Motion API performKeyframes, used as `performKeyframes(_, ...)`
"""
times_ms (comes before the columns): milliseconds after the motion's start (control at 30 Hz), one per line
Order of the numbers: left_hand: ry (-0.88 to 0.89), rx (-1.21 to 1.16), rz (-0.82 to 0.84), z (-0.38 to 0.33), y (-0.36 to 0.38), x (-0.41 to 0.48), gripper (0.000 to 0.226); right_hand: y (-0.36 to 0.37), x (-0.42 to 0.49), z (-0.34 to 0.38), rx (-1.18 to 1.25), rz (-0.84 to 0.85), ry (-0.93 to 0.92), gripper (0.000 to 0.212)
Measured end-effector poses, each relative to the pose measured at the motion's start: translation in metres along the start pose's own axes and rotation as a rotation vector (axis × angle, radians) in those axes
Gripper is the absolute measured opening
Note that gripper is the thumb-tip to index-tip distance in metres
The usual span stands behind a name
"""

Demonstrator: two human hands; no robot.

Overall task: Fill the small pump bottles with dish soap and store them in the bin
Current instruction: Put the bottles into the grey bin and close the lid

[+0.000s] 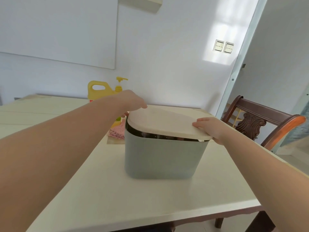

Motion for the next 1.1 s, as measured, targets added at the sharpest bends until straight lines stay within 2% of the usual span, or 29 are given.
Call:
performKeyframes(133, 0.000, 0.039, 0.022, 0.006, 0.006, -0.001, 0.036, 0.005, 0.000, 0.001, -0.071, 0.028, -0.009, 0.055)
performKeyframes(200, -0.007, 0.048, 0.023, 0.008, 0.006, -0.003, 0.036, 0.005, -0.001, 0.001, -0.050, 0.011, -0.011, 0.057)
performKeyframes(467, -0.068, -0.008, 0.135, 0.024, 0.009, -0.011, 0.033, 0.003, -0.005, 0.001, 0.113, -0.114, -0.091, 0.038)
performKeyframes(567, -0.058, -0.052, 0.158, 0.015, 0.014, -0.015, 0.046, 0.003, -0.004, 0.003, 0.160, -0.133, -0.087, 0.035)
performKeyframes(700, -0.016, 0.015, 0.095, 0.005, 0.017, -0.017, 0.053, 0.001, -0.002, 0.002, 0.171, -0.198, -0.102, 0.028)
performKeyframes(767, -0.019, 0.029, 0.073, 0.003, 0.017, -0.017, 0.055, -0.002, 0.000, 0.002, 0.253, -0.257, -0.115, 0.020)
performKeyframes(900, -0.022, 0.056, 0.081, 0.004, 0.017, -0.015, 0.056, -0.004, 0.001, 0.005, 0.483, -0.285, -0.064, 0.022)
performKeyframes(1000, -0.019, 0.065, 0.071, 0.005, 0.016, -0.013, 0.051, -0.004, 0.003, 0.004, 0.543, -0.283, 0.014, 0.023)
performKeyframes(1100, 0.006, 0.119, -0.016, 0.008, 0.011, -0.008, 0.027, -0.007, 0.004, 0.004, 0.559, -0.266, 0.066, 0.024)
Point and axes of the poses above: each hand's wrist, its own x-axis towards the middle knuckle, its own y-axis out of the palm, z = x × y, the point moved 1 cm from there along x, towards the middle knuckle, and after that the axes turned 12 degrees about x, right-handed, at the moved point
